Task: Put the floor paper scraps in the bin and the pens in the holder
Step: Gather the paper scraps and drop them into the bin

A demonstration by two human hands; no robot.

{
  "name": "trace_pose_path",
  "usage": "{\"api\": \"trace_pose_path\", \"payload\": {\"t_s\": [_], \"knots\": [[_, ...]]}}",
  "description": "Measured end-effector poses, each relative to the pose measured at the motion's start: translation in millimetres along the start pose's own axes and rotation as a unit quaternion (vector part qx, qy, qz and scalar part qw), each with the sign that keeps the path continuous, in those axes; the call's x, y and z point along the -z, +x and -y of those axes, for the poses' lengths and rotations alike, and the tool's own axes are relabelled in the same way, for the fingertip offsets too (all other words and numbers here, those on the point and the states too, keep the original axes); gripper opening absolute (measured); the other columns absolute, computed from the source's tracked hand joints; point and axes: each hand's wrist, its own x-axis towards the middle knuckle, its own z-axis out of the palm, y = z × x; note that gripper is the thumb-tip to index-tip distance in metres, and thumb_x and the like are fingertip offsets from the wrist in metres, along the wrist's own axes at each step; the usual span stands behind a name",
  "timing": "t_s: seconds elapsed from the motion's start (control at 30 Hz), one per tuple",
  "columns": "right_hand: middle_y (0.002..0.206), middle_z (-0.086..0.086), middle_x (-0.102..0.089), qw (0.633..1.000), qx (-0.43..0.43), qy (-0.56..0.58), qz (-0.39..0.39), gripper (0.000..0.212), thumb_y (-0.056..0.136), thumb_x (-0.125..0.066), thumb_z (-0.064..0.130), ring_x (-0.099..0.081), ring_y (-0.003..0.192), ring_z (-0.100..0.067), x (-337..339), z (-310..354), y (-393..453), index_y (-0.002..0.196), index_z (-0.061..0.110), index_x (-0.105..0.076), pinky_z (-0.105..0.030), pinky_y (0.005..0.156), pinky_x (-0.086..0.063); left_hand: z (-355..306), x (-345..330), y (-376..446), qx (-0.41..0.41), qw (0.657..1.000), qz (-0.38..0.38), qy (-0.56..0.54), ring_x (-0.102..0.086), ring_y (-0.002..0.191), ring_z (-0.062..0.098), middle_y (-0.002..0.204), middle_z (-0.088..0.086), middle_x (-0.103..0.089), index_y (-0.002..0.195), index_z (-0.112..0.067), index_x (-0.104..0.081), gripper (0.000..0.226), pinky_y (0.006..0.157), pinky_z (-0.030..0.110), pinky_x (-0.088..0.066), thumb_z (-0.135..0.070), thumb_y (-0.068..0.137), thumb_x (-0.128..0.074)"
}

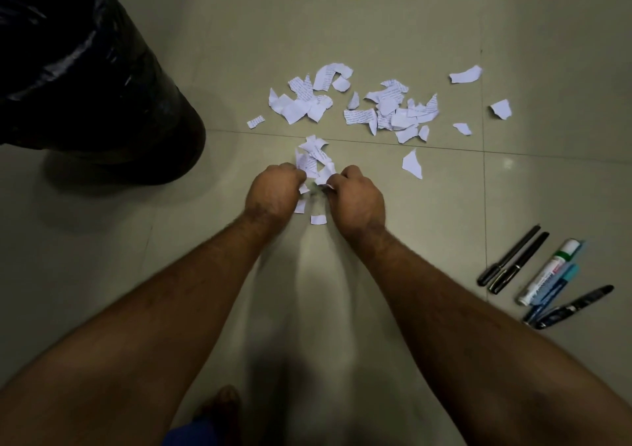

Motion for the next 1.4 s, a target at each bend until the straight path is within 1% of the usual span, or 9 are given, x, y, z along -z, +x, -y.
{"api": "trace_pose_path", "payload": {"t_s": [0.2, 0.33, 0.47, 0.67, 0.8, 0.87, 1.03, 1.23, 1.4], "knots": [[0.097, -0.015, -0.062, 0.986, -0.097, 0.134, -0.005, 0.022, 0.096, -0.051, 0.022, -0.061, 0.087, -0.034, 7, 4, -5, 0.100, 0.010, -0.069, -0.033, 0.070, -0.040, -3, 9, -13, 0.137, 0.970, -0.080, -0.183, -0.065, 0.090, 0.030, 0.099, 0.010, -0.070, 0.096, -0.015, -0.074, 0.023, 0.073, 0.024, -0.045, -0.008, 0.077, -0.064], [0.079, -0.013, -0.069, 0.925, -0.203, 0.321, -0.036, 0.039, 0.095, -0.052, 0.041, -0.065, 0.076, -0.032, 25, 25, -4, 0.077, 0.010, -0.064, -0.031, 0.066, -0.047, -4, 30, -18, 0.175, 0.936, -0.105, -0.286, -0.067, 0.080, 0.026, 0.086, 0.005, -0.074, 0.085, -0.017, -0.074, 0.019, 0.071, 0.030, -0.055, -0.010, 0.077, -0.059], [0.077, -0.004, -0.065, 0.897, -0.219, 0.377, -0.067, 0.020, 0.091, -0.064, 0.024, -0.055, 0.070, -0.021, 65, 57, 3, 0.087, 0.005, -0.068, -0.023, 0.063, -0.035, -3, 67, -20, 0.172, 0.923, -0.127, -0.321, -0.068, 0.081, 0.024, 0.085, 0.006, -0.075, 0.084, -0.015, -0.076, 0.012, 0.069, 0.023, -0.048, -0.011, 0.081, -0.065], [0.069, -0.001, -0.059, 0.884, -0.164, 0.429, -0.087, 0.011, 0.087, -0.064, 0.018, -0.055, 0.066, -0.021, 141, 126, 26, 0.079, 0.012, -0.061, -0.026, 0.061, -0.037, 22, 171, -31, 0.163, 0.901, -0.173, -0.362, -0.072, 0.073, 0.027, 0.067, 0.002, -0.070, 0.070, -0.018, -0.071, 0.010, 0.069, 0.041, -0.060, -0.009, 0.075, -0.070], [0.061, 0.003, -0.064, 0.871, -0.119, 0.469, -0.088, 0.016, 0.085, -0.061, 0.027, -0.065, 0.057, -0.020, 174, 182, 43, 0.071, 0.018, -0.060, -0.035, 0.058, -0.054, 53, 239, -43, 0.161, 0.897, -0.229, -0.342, -0.071, 0.075, 0.027, 0.074, 0.007, -0.073, 0.077, -0.011, -0.075, 0.007, 0.071, 0.040, -0.060, -0.008, 0.074, -0.070], [0.066, -0.002, -0.067, 0.882, -0.080, 0.457, -0.088, 0.020, 0.084, -0.063, 0.030, -0.065, 0.061, -0.025, 187, 218, 52, 0.073, 0.014, -0.064, -0.036, 0.058, -0.055, 81, 267, -55, 0.183, 0.895, -0.262, -0.312, -0.070, 0.078, 0.024, 0.078, 0.006, -0.074, 0.081, -0.012, -0.076, 0.007, 0.073, 0.034, -0.058, -0.012, 0.077, -0.070], [0.065, 0.000, -0.059, 0.909, -0.001, 0.413, -0.061, 0.024, 0.090, -0.063, 0.030, -0.053, 0.061, -0.021, 200, 292, 66, 0.074, 0.012, -0.065, -0.026, 0.053, -0.032, 144, 297, -77, 0.269, 0.867, -0.301, -0.293, -0.066, 0.076, 0.022, 0.077, 0.003, -0.071, 0.078, -0.014, -0.071, 0.005, 0.065, 0.024, -0.048, -0.015, 0.081, -0.067], [0.078, -0.014, -0.068, 0.949, 0.053, 0.306, -0.045, 0.043, 0.097, -0.052, 0.042, -0.055, 0.069, -0.029, 181, 343, 88, 0.081, 0.005, -0.068, -0.028, 0.061, -0.035, 194, 288, -84, 0.351, 0.843, -0.278, -0.298, -0.065, 0.087, 0.030, 0.091, 0.010, -0.071, 0.086, -0.012, -0.070, 0.008, 0.068, 0.025, -0.043, -0.019, 0.084, -0.066], [0.110, -0.008, -0.072, 0.976, 0.057, 0.207, 0.037, 0.032, 0.086, -0.069, 0.030, -0.066, 0.105, -0.026, 160, 353, 99, 0.113, 0.015, -0.071, -0.027, 0.081, -0.049, 197, 271, -82, 0.332, 0.844, -0.253, -0.338, -0.061, 0.112, 0.026, 0.123, 0.008, -0.065, 0.127, -0.012, -0.059, 0.042, 0.087, 0.025, -0.044, -0.019, 0.087, -0.068]]}}
